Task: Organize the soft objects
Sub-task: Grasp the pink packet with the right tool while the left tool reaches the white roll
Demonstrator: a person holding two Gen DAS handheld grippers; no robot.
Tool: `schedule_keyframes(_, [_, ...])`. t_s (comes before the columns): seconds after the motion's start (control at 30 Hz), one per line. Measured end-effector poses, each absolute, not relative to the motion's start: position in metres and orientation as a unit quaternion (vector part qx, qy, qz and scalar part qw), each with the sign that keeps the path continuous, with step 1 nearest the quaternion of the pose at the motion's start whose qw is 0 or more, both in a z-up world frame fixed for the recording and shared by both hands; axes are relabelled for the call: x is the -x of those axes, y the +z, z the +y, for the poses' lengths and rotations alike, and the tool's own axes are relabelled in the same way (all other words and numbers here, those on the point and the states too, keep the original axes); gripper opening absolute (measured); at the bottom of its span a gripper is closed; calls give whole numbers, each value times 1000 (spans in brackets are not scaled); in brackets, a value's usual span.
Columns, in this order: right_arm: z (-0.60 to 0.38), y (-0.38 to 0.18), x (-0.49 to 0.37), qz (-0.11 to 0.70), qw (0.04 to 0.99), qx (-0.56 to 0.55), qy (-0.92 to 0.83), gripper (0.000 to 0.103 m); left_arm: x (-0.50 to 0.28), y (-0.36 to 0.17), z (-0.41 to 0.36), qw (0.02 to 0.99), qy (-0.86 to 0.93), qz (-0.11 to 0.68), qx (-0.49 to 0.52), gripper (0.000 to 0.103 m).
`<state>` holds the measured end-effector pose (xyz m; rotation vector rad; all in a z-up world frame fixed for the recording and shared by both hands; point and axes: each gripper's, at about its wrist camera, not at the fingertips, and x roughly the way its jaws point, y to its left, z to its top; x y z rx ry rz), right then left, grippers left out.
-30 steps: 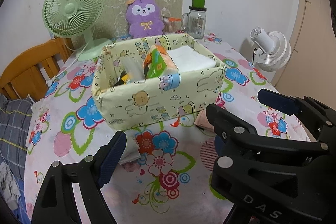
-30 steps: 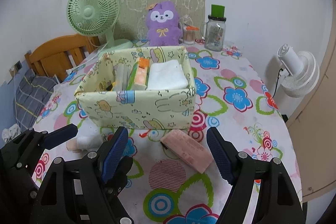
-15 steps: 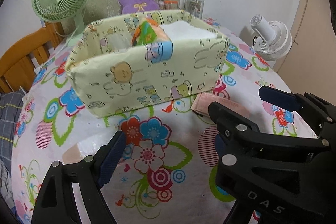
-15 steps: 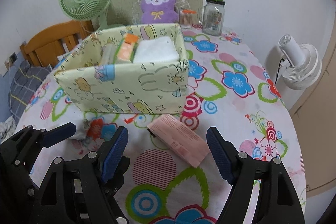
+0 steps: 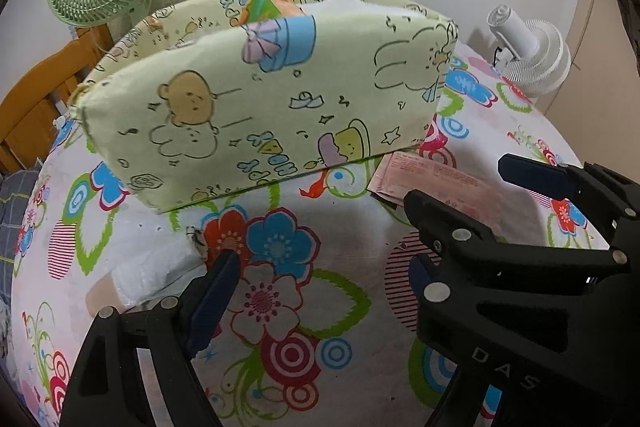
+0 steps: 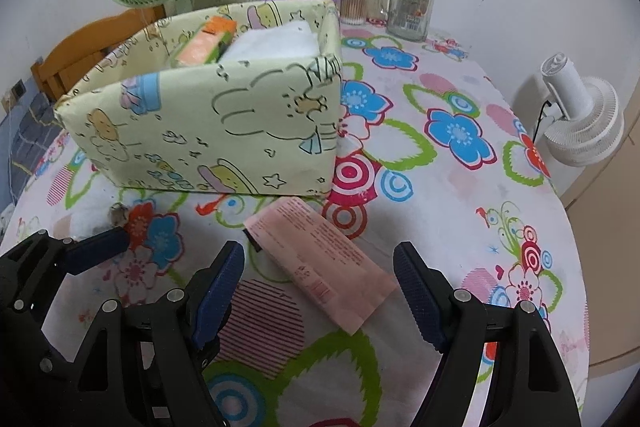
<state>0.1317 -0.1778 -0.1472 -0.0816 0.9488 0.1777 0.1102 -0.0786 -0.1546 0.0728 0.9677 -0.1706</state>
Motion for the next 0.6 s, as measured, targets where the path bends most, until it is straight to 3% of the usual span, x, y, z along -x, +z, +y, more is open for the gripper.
schedule_keyframes(0.47, [-183, -164, -153, 476, 871, 39, 113, 80, -120, -161, -86, 875, -83, 476, -41, 88])
schedule_keyframes(0.6, [-180, -165, -155, 474, 870, 48, 125, 84, -119, -161, -87, 874, -86, 476, -45, 88])
